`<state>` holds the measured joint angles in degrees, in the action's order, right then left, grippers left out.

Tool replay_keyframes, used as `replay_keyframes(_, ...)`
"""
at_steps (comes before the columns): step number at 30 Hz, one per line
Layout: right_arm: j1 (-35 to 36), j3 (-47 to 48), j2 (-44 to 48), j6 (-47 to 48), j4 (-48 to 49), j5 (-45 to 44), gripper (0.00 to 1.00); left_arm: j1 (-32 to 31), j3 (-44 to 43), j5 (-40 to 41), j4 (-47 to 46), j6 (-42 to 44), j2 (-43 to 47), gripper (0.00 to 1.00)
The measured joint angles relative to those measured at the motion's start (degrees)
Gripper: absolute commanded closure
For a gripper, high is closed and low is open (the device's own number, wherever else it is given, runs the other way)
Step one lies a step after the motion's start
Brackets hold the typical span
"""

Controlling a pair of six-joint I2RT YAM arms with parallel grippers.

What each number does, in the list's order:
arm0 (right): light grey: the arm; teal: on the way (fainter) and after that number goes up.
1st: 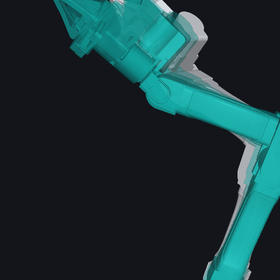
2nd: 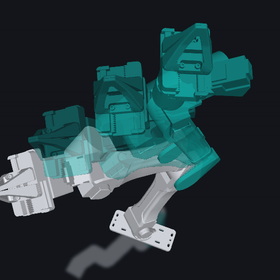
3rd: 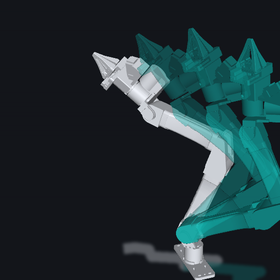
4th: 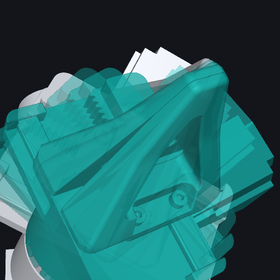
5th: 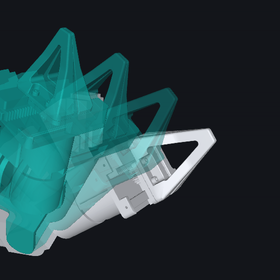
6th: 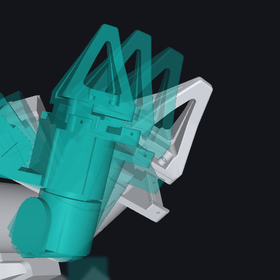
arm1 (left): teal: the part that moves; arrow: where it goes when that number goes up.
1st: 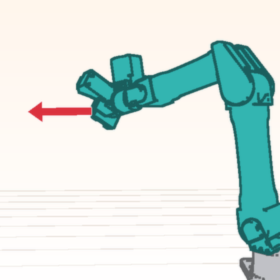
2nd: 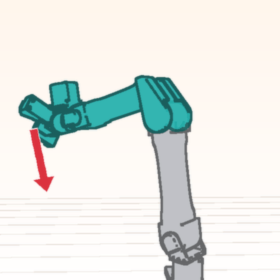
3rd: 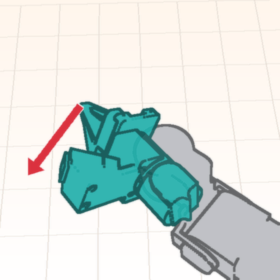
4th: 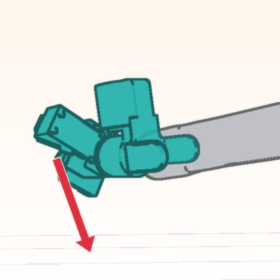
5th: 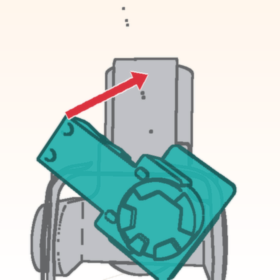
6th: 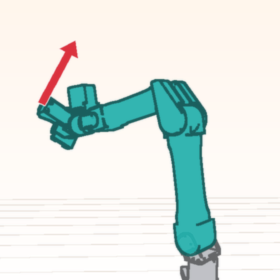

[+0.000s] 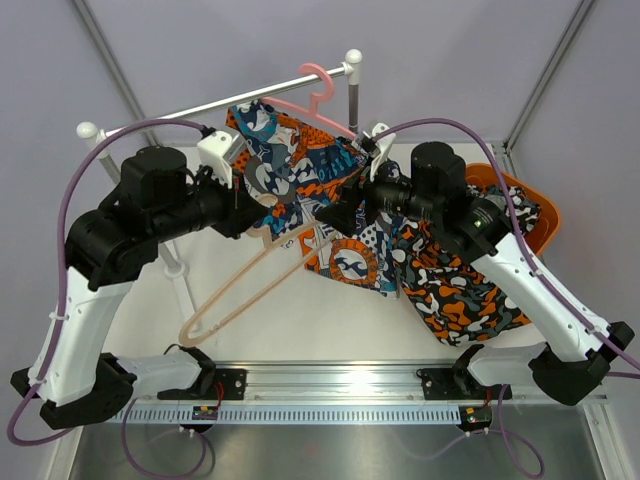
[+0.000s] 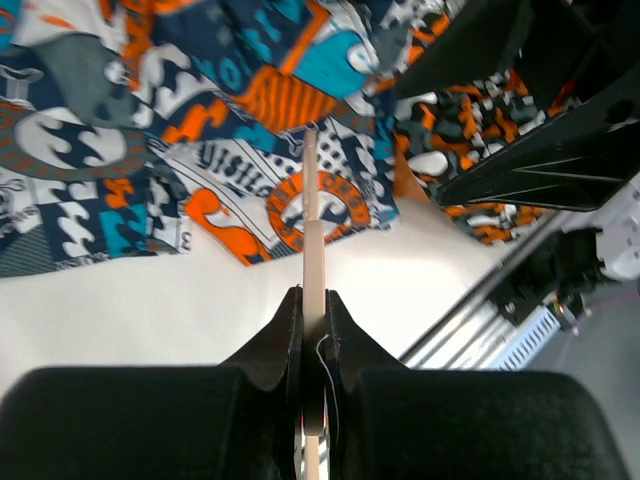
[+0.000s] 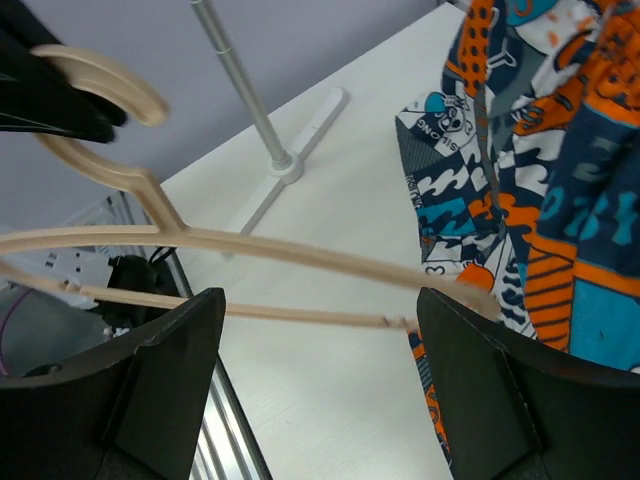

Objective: Remove the shorts from the hanger

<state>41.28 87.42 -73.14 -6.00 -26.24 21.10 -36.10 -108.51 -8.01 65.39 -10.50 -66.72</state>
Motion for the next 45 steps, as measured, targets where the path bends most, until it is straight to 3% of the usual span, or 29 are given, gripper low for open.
replay_keyframes(12, 4.11, 1.53, -1.38, 8.74, -0.11, 13.27, 0.17, 0.0, 2.03, -11.8, -0.9, 1.46, -0.31, 1.0)
replay_keyframes(26, 8.61, 1.38, -3.8, 8.7, 4.39, 20.09, 0.24, 0.0, 1.16, -19.04, -5.35, 0.76, -0.52, 1.0)
replay_keyframes(37, 9.25, 1.38, -5.57, 5.05, 10.6, 21.92, 0.48, 0.07, 1.18, -20.87, -6.91, -0.04, -0.52, 1.0)
replay_keyframes(45, 9.27, 1.38, -7.21, 2.62, 11.82, 23.61, 0.57, 0.33, 1.18, -21.42, -7.65, -0.09, -0.39, 1.0)
